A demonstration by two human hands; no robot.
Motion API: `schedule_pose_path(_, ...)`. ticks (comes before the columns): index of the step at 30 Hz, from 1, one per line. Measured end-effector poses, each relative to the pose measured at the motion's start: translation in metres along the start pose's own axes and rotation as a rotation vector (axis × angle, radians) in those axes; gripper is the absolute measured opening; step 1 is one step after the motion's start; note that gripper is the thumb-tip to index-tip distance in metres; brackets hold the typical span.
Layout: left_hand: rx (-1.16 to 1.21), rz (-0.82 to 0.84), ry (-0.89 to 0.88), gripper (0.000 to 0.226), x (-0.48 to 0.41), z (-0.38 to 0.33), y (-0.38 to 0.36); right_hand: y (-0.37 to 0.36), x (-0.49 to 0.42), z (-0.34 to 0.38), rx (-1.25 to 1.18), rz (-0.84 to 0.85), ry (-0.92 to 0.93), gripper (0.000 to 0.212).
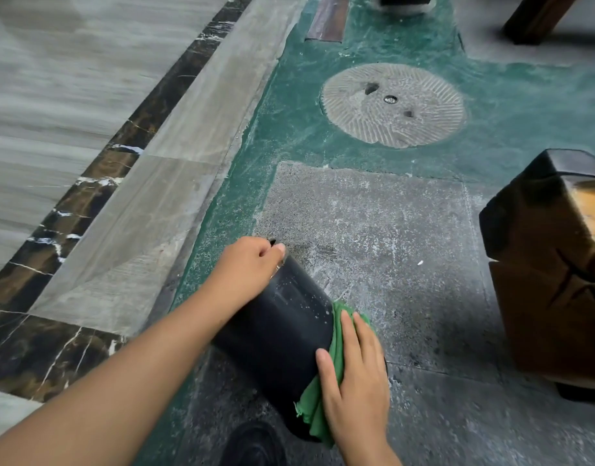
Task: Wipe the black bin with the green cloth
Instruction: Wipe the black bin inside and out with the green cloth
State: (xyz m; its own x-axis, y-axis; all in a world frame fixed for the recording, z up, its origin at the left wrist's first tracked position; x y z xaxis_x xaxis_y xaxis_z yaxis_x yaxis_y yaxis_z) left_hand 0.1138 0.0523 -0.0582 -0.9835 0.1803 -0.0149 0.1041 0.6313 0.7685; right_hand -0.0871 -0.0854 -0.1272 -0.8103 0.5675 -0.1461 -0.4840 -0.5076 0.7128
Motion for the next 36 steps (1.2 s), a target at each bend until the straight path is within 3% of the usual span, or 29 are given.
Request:
schedule_pose_path(8, 0.216, -0.004, -0.004, 0.065, 0.028, -0.022, 0.0, -0.019, -0.062, 0.098, -0.176, 0.087, 0.094, 0.062)
schedule_pose_path(13, 0.296, -0.013, 0.037, 0.061, 0.029, -0.009, 0.01, -0.039, -0.082, 0.131, -0.224, 0.175, 0.161, 0.056)
schedule_pose_path(17, 0.267, -0.027, 0.052, 0.055, 0.033, 0.006, 0.016, -0.048, -0.073, 0.094, -0.136, 0.229, 0.107, 0.066)
schedule_pose_path(21, 0.147, -0.075, 0.138, 0.046, 0.039, 0.033, 0.027, -0.041, -0.049, 0.025, -0.017, 0.283, 0.041, 0.06)
schedule_pose_path(25, 0.088, -0.001, 0.207, 0.024, 0.038, 0.034, 0.021, -0.024, -0.024, -0.023, 0.022, 0.27, -0.029, 0.057)
schedule_pose_path(29, -0.039, 0.092, 0.233, 0.01, 0.027, 0.027, 0.015, -0.017, 0.014, -0.02, 0.013, 0.232, -0.056, 0.067)
schedule_pose_path(33, -0.136, 0.246, 0.187, 0.038, 0.027, 0.031, 0.006, -0.021, 0.043, -0.003, -0.031, 0.22, -0.052, 0.073)
schedule_pose_path(36, -0.038, 0.268, 0.19, 0.041, 0.029, 0.028, 0.001, -0.02, 0.046, -0.001, -0.089, 0.19, -0.084, 0.07)
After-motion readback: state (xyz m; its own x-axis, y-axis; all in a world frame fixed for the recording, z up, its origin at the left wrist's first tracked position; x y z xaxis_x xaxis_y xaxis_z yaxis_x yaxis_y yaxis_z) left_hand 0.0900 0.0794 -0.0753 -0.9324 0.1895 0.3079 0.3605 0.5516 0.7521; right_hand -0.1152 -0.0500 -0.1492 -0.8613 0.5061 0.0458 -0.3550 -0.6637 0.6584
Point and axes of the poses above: each hand's wrist, its own x-axis away from the middle knuckle, its own y-axis out of the back of the hand, z = x × y, the point moved 9 cm from there along -x, towards the middle knuckle, and after that the axes turned 11 degrees about -z, right-handed, at the moved point
